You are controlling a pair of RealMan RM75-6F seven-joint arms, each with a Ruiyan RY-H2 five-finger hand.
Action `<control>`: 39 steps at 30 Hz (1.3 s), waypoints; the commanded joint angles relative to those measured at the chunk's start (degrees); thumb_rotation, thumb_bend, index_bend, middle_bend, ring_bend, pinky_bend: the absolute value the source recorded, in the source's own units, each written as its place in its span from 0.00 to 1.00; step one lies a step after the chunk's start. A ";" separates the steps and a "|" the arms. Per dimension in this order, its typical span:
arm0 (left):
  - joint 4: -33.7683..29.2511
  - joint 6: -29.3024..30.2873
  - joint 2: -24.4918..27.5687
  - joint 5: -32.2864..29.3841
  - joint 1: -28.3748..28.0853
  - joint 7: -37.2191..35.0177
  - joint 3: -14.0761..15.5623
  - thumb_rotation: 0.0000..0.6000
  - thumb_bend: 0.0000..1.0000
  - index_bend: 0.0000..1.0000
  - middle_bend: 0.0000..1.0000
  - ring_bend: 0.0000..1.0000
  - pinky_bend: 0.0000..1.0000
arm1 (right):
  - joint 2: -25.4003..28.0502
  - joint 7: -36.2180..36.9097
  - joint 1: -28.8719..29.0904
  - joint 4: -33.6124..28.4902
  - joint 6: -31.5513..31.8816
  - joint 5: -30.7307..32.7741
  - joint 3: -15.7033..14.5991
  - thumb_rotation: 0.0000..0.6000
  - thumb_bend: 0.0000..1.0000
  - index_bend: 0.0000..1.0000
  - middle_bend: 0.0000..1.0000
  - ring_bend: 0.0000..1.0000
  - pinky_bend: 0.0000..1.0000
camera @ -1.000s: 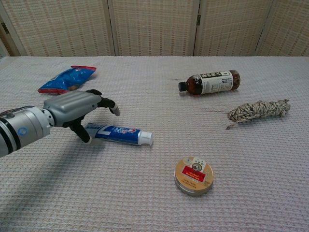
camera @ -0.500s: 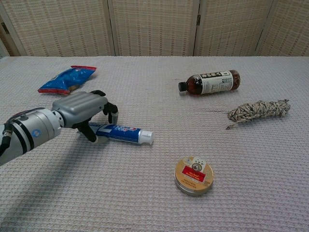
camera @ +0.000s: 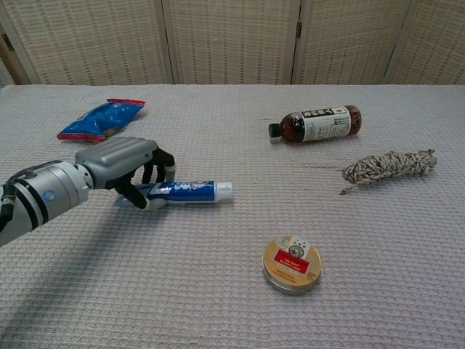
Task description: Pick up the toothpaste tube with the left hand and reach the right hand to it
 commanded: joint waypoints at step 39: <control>-38.26 6.69 24.24 5.41 0.35 -14.37 -2.93 1.00 0.51 0.76 0.77 0.64 0.33 | -9.26 -15.31 30.63 -15.57 -22.96 -6.82 9.25 1.00 0.50 0.00 0.00 0.00 0.00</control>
